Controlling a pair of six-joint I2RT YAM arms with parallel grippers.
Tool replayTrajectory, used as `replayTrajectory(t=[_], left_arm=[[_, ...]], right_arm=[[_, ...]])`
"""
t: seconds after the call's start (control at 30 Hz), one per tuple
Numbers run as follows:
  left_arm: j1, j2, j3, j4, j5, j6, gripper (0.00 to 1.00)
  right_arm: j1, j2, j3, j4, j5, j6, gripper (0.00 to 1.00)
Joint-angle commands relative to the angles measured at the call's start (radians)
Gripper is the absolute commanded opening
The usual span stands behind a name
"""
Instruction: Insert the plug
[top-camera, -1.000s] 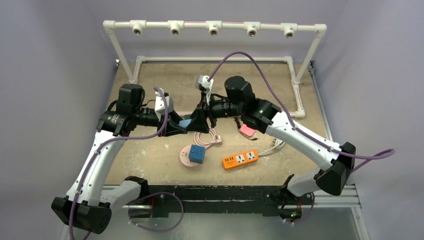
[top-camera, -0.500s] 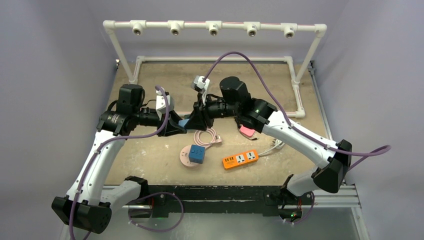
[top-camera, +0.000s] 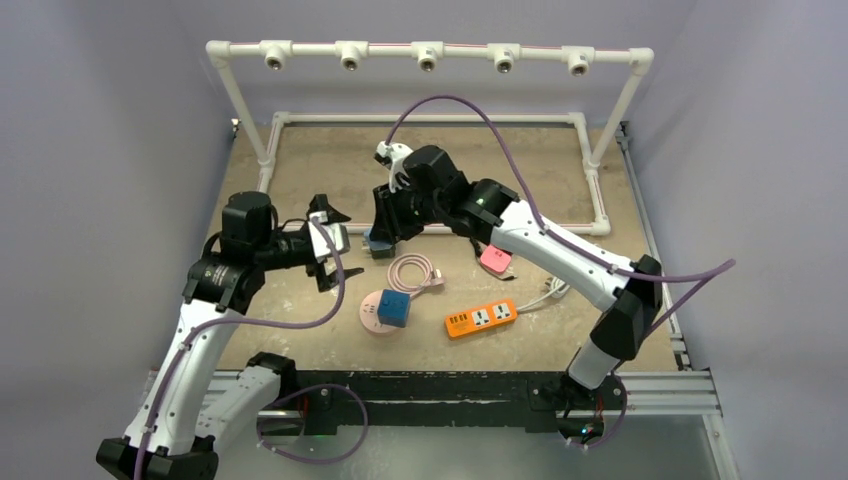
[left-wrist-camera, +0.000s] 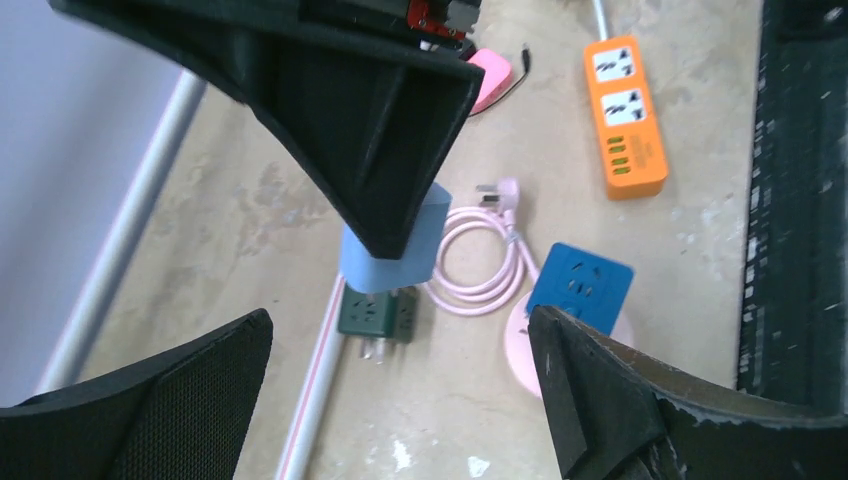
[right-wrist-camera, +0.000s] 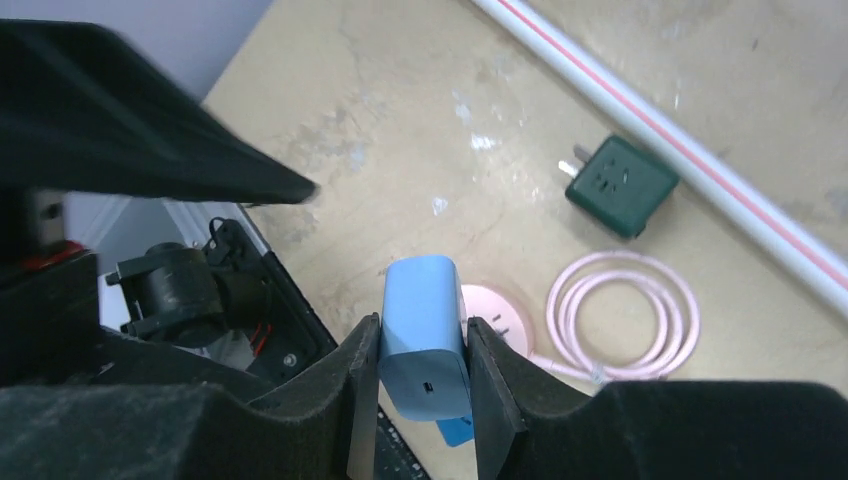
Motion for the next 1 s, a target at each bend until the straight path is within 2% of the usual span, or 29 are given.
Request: replayTrajectory(t=[0.0, 0.23, 0.47, 0.6, 0.73, 0.83, 0.97], left_arm=[[-0.004, -0.041, -0.048, 0.075, -0.061, 0.181, 0.99], [-0.004, -0.079, -0.127, 0.110, -0.065, 0.298, 0.99], [-0.004, -0.040, -0.135, 0.151, -0.033, 0.253, 0.99], [-0.009, -0.027, -0.130, 0.207, -0.009, 0.204, 0.87], [-0.041, 0.007, -0.116, 0.161, 0.008, 0.235, 0.72], [-0.078, 0.015, -0.122, 0.149, -0.010, 0.238, 0.66], [-0.105, 0.015, -0.147, 0.218, -0.062, 0.219, 0.51]], right_arm=[[-0.002, 0.028, 0.067, -0.095, 0.053, 0.176, 0.00], [0.001, 0.057, 0.111, -0.080, 0.038, 0.295, 0.00], [0.014, 0.069, 0.114, -0.046, 0.040, 0.342, 0.00], [0.016, 0.078, 0.120, -0.042, 0.032, 0.347, 0.00], [0.017, 0.086, 0.131, -0.034, 0.023, 0.348, 0.00], [0.017, 0.094, 0.138, -0.030, 0.012, 0.349, 0.00], [0.018, 0.096, 0.132, -0.018, -0.002, 0.358, 0.00]])
